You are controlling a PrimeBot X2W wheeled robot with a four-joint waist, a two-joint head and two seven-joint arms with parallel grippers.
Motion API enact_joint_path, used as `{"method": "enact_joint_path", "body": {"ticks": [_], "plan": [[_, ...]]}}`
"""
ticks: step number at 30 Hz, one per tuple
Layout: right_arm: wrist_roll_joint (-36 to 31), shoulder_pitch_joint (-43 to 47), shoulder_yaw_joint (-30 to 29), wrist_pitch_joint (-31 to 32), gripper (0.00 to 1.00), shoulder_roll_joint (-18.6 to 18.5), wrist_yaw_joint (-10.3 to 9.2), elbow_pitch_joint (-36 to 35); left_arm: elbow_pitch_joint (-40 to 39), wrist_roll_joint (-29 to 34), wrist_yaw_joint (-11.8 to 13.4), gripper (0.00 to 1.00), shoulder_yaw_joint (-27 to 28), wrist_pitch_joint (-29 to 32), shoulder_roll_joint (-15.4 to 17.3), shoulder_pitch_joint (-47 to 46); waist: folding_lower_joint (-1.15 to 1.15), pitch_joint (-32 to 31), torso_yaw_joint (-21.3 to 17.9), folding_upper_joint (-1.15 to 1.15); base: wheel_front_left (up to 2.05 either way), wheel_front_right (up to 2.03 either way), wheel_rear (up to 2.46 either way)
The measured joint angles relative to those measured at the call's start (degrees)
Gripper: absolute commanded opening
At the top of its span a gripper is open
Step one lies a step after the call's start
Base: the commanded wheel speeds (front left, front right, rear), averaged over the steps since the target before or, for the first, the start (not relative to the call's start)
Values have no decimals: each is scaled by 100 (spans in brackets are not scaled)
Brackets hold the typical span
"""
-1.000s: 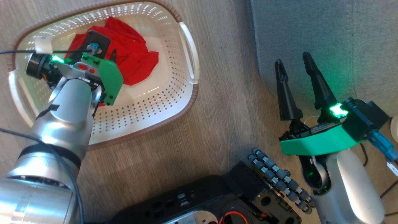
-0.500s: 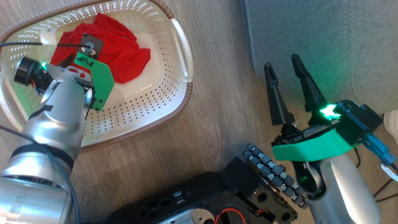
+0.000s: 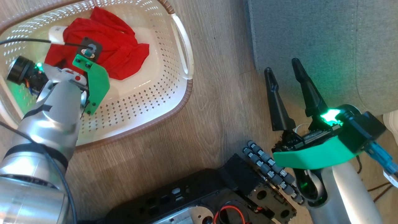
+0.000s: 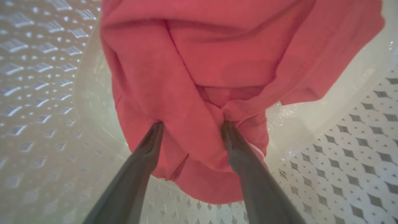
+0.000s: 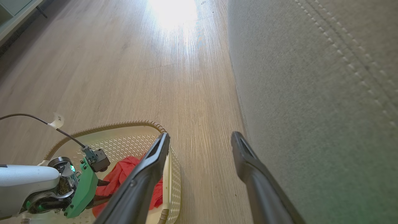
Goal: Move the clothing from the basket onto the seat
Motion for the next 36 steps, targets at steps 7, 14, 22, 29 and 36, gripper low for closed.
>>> {"method": "enact_joint_path", "body": {"ticks": [7, 14, 22, 29, 36], "plan": [[-13, 209, 5, 0, 100, 7, 0, -114, -2, 9, -1, 100, -57, 114, 8, -103, 0, 58, 42, 0, 0, 0, 0], [-21, 221, 11, 0, 100, 21, 0, -188, -3, -93, -87, 0, -78, 288, 14, -102, 0, 94, 90, 0, 0, 0, 0], [-19, 180, 40, 0, 100, 22, 0, -159, -1, -208, -109, 0, -94, 157, 29, -102, 0, 66, 82, 0, 0, 0, 0], [0, -169, 142, 0, 100, 22, 0, 16, 3, -341, -99, 0, -71, -48, 109, -95, 0, -78, -5, 0, 0, 0, 0], [248, -669, 300, 0, 100, 22, 0, 382, 3, -658, -42, 0, 65, -327, 140, 142, 0, -422, -150, 0, 0, 0, 0]]}}
